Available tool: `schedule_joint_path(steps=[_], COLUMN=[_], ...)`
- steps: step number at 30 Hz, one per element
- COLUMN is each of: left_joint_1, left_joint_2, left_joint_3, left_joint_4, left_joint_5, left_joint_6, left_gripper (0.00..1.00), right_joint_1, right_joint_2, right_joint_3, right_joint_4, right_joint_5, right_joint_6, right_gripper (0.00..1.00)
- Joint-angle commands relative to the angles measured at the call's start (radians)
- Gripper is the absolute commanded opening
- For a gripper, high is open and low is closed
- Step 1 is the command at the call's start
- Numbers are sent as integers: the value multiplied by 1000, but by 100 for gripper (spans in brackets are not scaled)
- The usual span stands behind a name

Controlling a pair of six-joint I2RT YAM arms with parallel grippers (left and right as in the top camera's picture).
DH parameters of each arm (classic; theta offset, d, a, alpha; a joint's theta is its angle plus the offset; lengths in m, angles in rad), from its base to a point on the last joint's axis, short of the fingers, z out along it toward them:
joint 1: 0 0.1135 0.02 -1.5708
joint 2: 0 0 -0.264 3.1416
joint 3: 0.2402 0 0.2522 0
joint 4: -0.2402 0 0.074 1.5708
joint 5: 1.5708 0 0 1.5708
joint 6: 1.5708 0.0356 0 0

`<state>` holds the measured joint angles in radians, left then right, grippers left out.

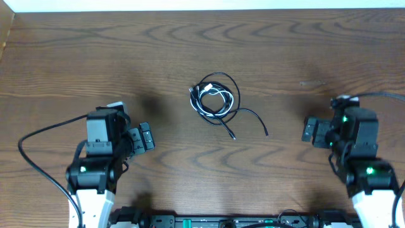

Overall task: Untangle cables
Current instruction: 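Reach the left gripper forward and grasp a black cable in the bundle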

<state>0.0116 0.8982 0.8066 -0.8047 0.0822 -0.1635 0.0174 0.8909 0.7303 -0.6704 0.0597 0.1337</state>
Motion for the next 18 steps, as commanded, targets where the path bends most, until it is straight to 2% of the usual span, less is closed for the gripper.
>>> schedule_joint_path(steps=[1, 4, 18], left_joint_1=[4, 4, 4], left_joint_2=[30, 29, 28], left_joint_3=[109, 114, 114], left_joint_4=[-90, -107, -53], left_joint_5=[92, 109, 117], left_joint_6=[-85, -85, -150], left_gripper=[96, 96, 98], right_joint_1=[9, 9, 9], right_joint_2=[106, 169, 166], right_joint_3=[165, 248, 252], right_joint_4=[-121, -170, -158], right_joint_5=[-15, -53, -114], right_joint_6=[15, 15, 19], right_gripper=[99, 99, 99])
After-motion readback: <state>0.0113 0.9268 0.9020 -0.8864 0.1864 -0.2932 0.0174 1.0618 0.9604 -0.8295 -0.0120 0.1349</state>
